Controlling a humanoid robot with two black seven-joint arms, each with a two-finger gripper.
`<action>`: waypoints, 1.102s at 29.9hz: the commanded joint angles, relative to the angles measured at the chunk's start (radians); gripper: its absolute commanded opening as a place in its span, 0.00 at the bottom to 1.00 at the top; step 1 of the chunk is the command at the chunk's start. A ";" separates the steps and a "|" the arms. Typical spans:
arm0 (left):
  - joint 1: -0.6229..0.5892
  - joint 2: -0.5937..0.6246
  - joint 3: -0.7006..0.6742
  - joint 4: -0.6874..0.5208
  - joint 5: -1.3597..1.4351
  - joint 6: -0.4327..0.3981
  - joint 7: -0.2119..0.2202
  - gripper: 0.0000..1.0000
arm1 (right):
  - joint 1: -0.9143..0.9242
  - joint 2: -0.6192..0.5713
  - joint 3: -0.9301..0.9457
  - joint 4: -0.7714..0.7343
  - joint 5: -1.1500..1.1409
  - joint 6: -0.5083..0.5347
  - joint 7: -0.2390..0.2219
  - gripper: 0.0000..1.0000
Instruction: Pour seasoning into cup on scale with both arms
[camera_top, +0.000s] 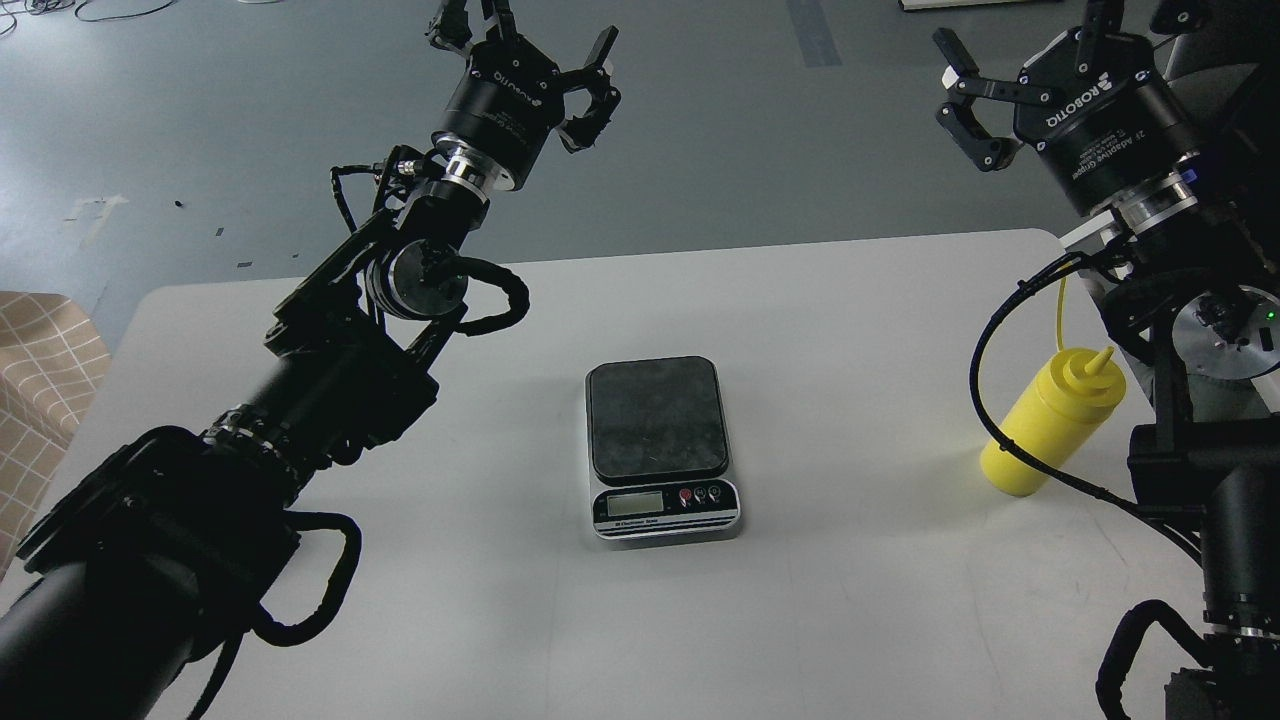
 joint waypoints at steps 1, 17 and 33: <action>0.000 0.000 0.000 0.000 0.000 0.000 -0.001 0.98 | -0.002 0.000 -0.001 0.001 -0.003 0.000 0.000 1.00; -0.001 0.000 -0.012 -0.002 -0.002 0.000 -0.003 0.98 | -0.001 0.000 -0.001 -0.002 -0.025 0.000 0.001 1.00; 0.000 0.000 -0.012 -0.002 0.000 0.000 -0.003 0.98 | -0.001 0.000 -0.003 -0.002 -0.040 0.000 0.000 1.00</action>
